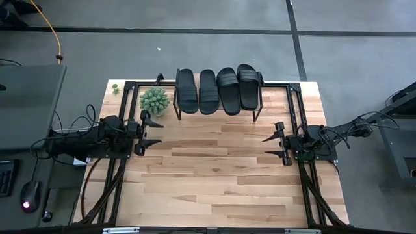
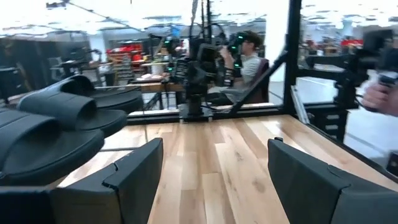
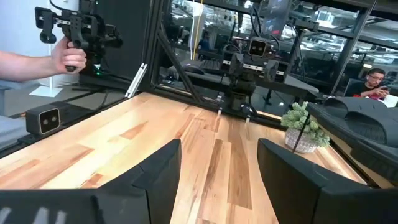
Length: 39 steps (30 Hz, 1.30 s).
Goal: Pick and place slides into the shelf
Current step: Return to Home Position
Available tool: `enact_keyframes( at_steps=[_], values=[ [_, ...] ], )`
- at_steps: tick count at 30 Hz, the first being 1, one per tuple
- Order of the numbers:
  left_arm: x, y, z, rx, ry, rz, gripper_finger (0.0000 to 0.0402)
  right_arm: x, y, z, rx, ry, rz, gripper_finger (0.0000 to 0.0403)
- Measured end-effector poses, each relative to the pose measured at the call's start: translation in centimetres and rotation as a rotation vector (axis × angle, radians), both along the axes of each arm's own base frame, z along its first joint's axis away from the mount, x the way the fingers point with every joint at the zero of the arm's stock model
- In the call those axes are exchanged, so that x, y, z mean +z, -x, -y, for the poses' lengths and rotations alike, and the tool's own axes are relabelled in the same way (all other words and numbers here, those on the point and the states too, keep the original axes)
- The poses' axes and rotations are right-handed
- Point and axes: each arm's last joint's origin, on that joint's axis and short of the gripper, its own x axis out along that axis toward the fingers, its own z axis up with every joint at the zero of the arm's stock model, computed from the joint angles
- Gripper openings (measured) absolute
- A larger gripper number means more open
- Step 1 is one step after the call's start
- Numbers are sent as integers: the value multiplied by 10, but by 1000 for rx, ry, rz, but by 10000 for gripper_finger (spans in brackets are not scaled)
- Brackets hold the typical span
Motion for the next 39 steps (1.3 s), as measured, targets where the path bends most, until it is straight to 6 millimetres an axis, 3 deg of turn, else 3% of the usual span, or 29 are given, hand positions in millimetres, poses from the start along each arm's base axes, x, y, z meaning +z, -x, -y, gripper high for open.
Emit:
enact_keyframes(
  at_steps=[28, 39],
  values=[
    [-8, 0, -6, 215, 49, -37, 271, 1, 0, 2, -57, -9, 5, 204],
    [-8, 0, -6, 216, 47, -39, 271, 1, 0, 2, -58, -2, 6, 204]
  ],
)
